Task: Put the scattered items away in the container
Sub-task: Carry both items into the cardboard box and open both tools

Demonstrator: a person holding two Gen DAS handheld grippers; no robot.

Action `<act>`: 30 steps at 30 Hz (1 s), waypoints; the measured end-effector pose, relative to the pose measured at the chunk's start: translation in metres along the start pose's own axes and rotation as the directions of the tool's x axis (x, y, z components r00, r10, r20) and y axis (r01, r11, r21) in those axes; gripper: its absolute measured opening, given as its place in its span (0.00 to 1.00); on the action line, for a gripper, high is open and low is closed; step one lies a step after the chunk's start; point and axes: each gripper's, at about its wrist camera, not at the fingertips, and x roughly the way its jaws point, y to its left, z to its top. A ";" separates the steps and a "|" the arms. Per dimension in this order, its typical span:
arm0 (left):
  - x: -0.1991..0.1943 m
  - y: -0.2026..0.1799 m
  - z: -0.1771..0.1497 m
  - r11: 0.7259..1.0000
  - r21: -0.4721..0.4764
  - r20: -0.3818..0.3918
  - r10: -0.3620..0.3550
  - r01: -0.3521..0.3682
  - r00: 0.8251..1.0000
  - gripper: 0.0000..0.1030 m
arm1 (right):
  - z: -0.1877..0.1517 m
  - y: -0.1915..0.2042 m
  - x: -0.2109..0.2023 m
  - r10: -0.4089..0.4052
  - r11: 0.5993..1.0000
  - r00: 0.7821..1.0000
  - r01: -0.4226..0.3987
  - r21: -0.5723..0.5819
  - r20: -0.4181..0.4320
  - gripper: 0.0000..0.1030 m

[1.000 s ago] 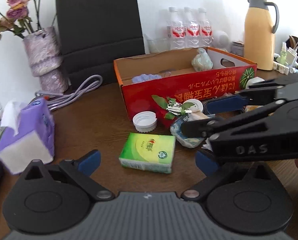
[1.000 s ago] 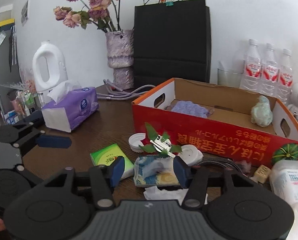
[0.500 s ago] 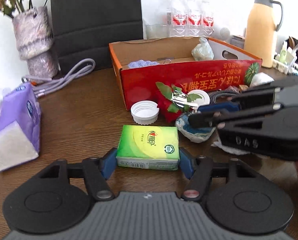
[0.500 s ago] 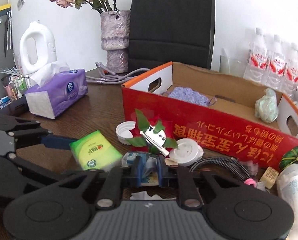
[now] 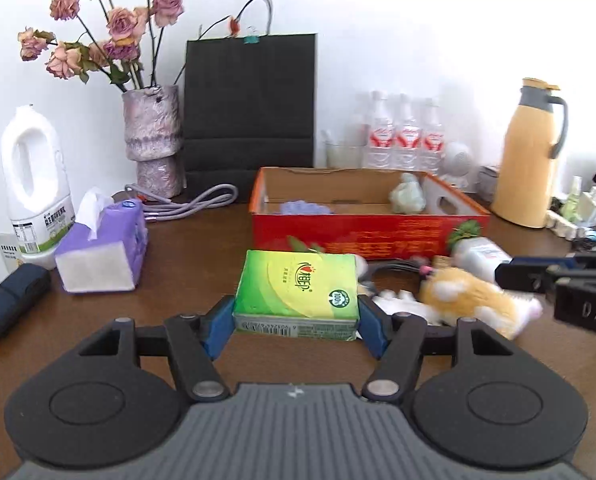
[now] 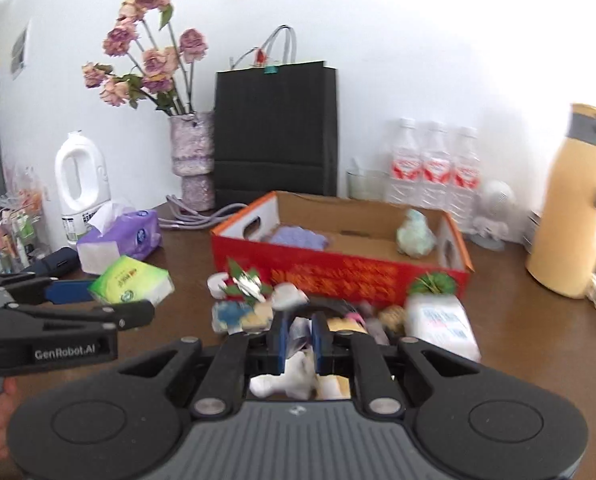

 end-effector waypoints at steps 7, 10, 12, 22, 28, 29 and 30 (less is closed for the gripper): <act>-0.055 -0.040 -0.032 0.999 0.036 0.042 0.021 -0.022 0.999 0.63 | -0.049 -0.010 -0.046 -0.047 0.997 0.998 0.049 0.067 -0.040 0.11; -0.077 -0.043 -0.041 0.998 0.054 0.068 0.025 -0.029 0.997 0.63 | -0.064 0.000 -0.069 -0.037 0.998 0.999 0.038 0.047 -0.023 0.11; -0.086 -0.044 -0.045 0.997 0.069 0.084 0.021 -0.027 0.996 0.63 | -0.070 0.008 -0.084 -0.027 0.999 1.000 0.027 0.031 -0.013 0.11; -0.018 -0.025 0.011 1.000 0.029 0.104 -0.007 0.004 0.995 0.63 | -0.009 -0.005 -0.055 0.018 1.000 0.999 -0.019 0.022 0.045 0.11; 0.093 0.001 0.084 1.000 -0.003 0.053 0.015 -0.015 0.998 0.63 | 0.071 -0.038 0.013 0.011 1.000 0.995 -0.010 -0.008 0.098 0.11; 0.114 0.002 0.099 1.000 0.001 0.038 0.019 -0.019 0.999 0.63 | 0.086 -0.046 0.029 0.014 1.000 0.995 -0.013 -0.010 0.099 0.11; 0.135 0.001 0.113 1.000 0.012 0.022 0.013 -0.013 1.000 0.63 | 0.101 -0.055 0.048 0.017 1.000 0.995 -0.017 -0.003 0.094 0.11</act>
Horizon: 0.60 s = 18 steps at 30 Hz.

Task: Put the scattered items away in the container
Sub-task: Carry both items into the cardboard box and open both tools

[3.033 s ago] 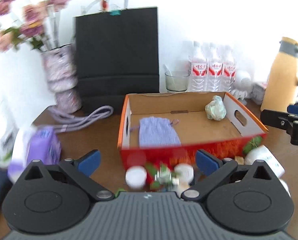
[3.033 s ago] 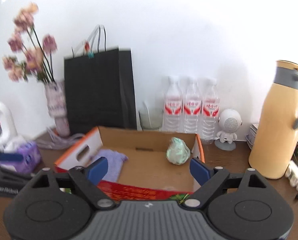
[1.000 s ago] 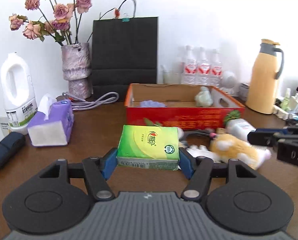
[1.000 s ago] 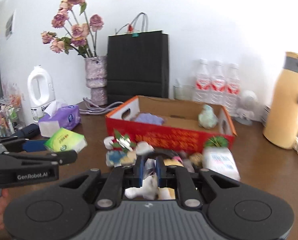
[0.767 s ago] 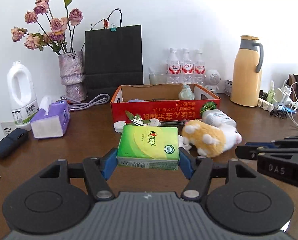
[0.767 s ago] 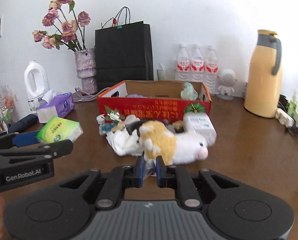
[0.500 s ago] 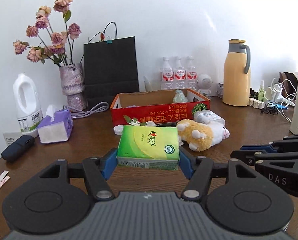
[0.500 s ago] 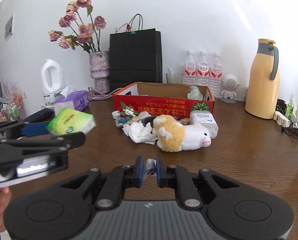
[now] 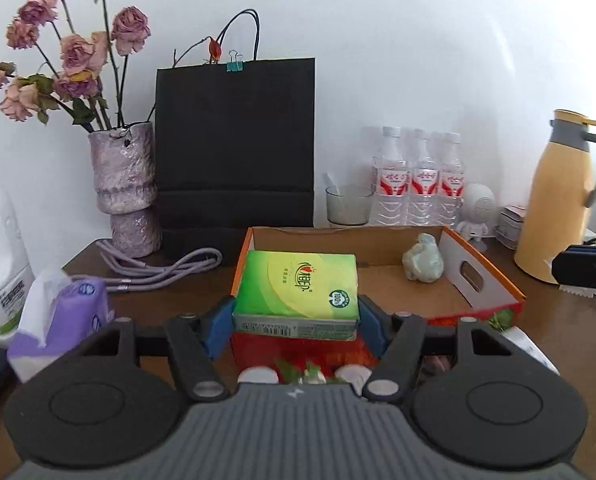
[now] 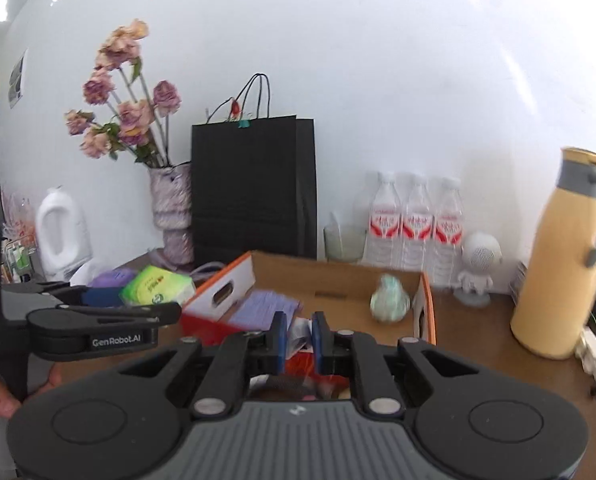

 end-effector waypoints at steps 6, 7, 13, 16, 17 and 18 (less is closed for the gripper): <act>0.144 -0.010 0.059 0.998 0.040 -0.181 0.045 -0.038 0.983 0.64 | 0.065 -0.046 0.145 0.062 0.998 0.988 -0.057 0.040 -0.142 0.11; 0.166 -0.010 0.061 0.998 0.045 -0.223 0.051 -0.042 0.974 0.64 | 0.069 -0.051 0.170 0.059 0.998 0.982 -0.052 0.042 -0.177 0.11; 0.236 -0.013 0.045 0.989 0.141 -0.379 0.103 -0.052 0.920 0.65 | 0.052 -0.080 0.291 0.041 0.992 0.905 0.013 0.124 -0.424 0.12; 0.244 -0.009 0.040 0.990 0.130 -0.405 0.100 -0.051 0.909 0.66 | 0.032 -0.079 0.319 -0.014 0.994 0.873 0.064 0.086 -0.488 0.12; 0.243 -0.009 0.041 0.991 0.127 -0.403 0.096 -0.048 0.910 0.68 | 0.026 -0.077 0.323 -0.028 0.995 0.864 0.074 0.072 -0.502 0.13; 0.242 -0.009 0.041 0.989 0.138 -0.401 0.098 -0.046 0.911 0.76 | 0.022 -0.076 0.327 -0.045 0.994 0.860 0.089 0.062 -0.508 0.17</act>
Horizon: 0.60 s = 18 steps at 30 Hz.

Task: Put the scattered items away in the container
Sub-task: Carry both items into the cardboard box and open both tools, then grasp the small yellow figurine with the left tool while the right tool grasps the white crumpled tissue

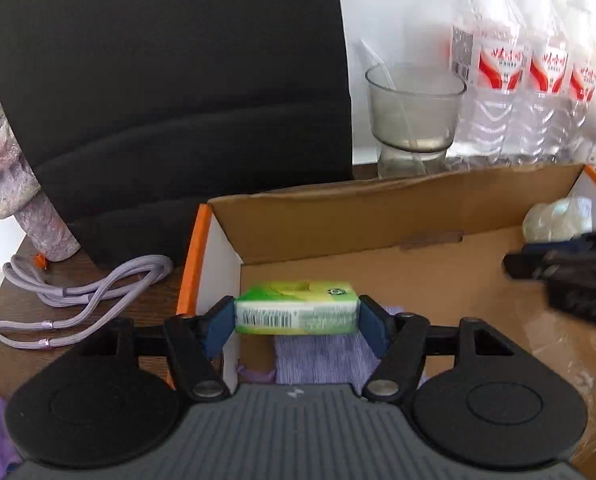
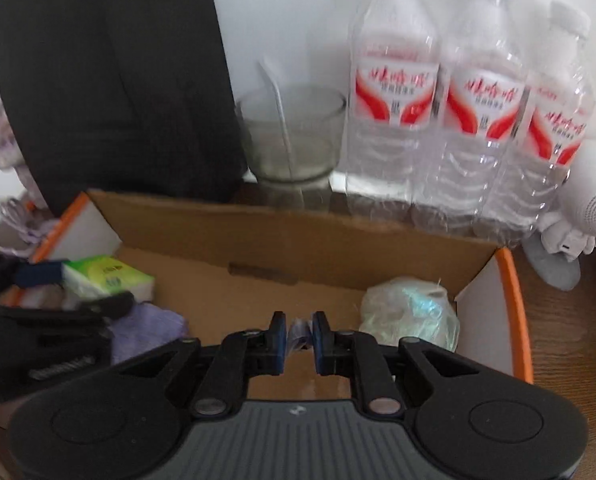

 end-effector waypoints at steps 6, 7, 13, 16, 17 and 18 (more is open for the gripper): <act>-0.012 -0.001 0.003 0.999 0.039 0.023 0.017 -0.017 1.000 0.86 | -0.005 -0.005 -0.003 -0.011 0.998 1.000 0.010 0.056 0.018 0.48; -0.016 0.001 0.005 1.000 0.024 0.022 0.011 -0.011 1.000 0.86 | -0.003 -0.005 -0.011 -0.009 0.998 1.000 0.007 0.063 0.025 0.49; -0.068 0.020 0.018 0.997 -0.060 0.027 -0.047 0.048 0.999 0.93 | 0.005 -0.015 -0.076 0.030 0.992 0.999 -0.035 0.118 0.042 0.67; -0.092 0.021 0.014 0.994 -0.069 -0.010 -0.085 0.084 0.996 0.99 | -0.002 -0.023 -0.105 0.015 0.994 1.000 -0.014 0.108 -0.005 0.78; -0.099 0.022 0.010 0.994 -0.068 -0.019 -0.089 0.088 0.996 0.99 | -0.007 -0.024 -0.113 0.008 0.996 1.000 -0.006 0.093 -0.015 0.78; -0.108 0.024 0.004 0.994 -0.066 -0.020 -0.085 0.083 0.996 1.00 | -0.011 -0.026 -0.121 -0.002 0.997 1.000 0.003 0.077 -0.019 0.78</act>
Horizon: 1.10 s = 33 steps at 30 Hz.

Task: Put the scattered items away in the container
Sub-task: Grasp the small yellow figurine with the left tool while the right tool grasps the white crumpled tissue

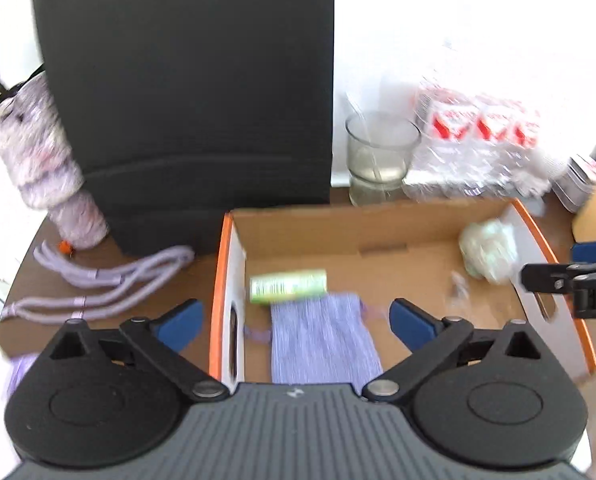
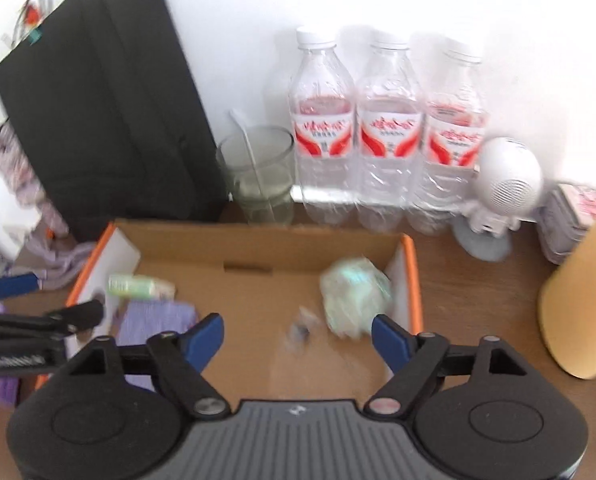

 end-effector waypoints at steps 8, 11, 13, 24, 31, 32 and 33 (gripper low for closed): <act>-0.065 -0.008 -0.054 0.998 -0.031 0.186 0.065 -0.060 0.980 1.00 | -0.057 0.002 -0.047 0.039 0.999 0.997 -0.041 0.030 0.070 0.79; -0.088 -0.017 -0.086 0.997 -0.015 0.342 0.078 -0.077 0.937 1.00 | -0.089 0.020 -0.068 0.059 0.998 0.971 -0.056 -0.020 0.231 0.79; -0.098 -0.021 -0.106 0.997 -0.028 0.393 0.074 -0.069 0.916 1.00 | -0.114 0.031 -0.081 0.054 0.997 0.930 -0.032 -0.066 0.365 0.80; -0.174 -0.014 -0.242 0.998 -0.053 0.564 0.063 -0.039 0.823 1.00 | -0.222 0.054 -0.139 0.050 0.997 0.839 -0.007 -0.080 0.542 0.82; -0.191 -0.021 -0.368 0.999 -0.018 0.484 -0.033 0.047 0.875 1.00 | -0.360 0.049 -0.163 0.066 0.998 0.867 -0.062 -0.024 0.493 0.93; -0.191 -0.023 -0.373 0.999 -0.010 0.482 -0.038 0.049 0.876 1.00 | -0.371 0.050 -0.159 0.072 0.997 0.885 -0.065 -0.032 0.459 0.93; -0.189 -0.024 -0.375 0.999 0.006 0.482 -0.047 0.051 0.875 1.00 | -0.378 0.052 -0.156 0.069 0.997 0.899 -0.049 -0.057 0.432 0.91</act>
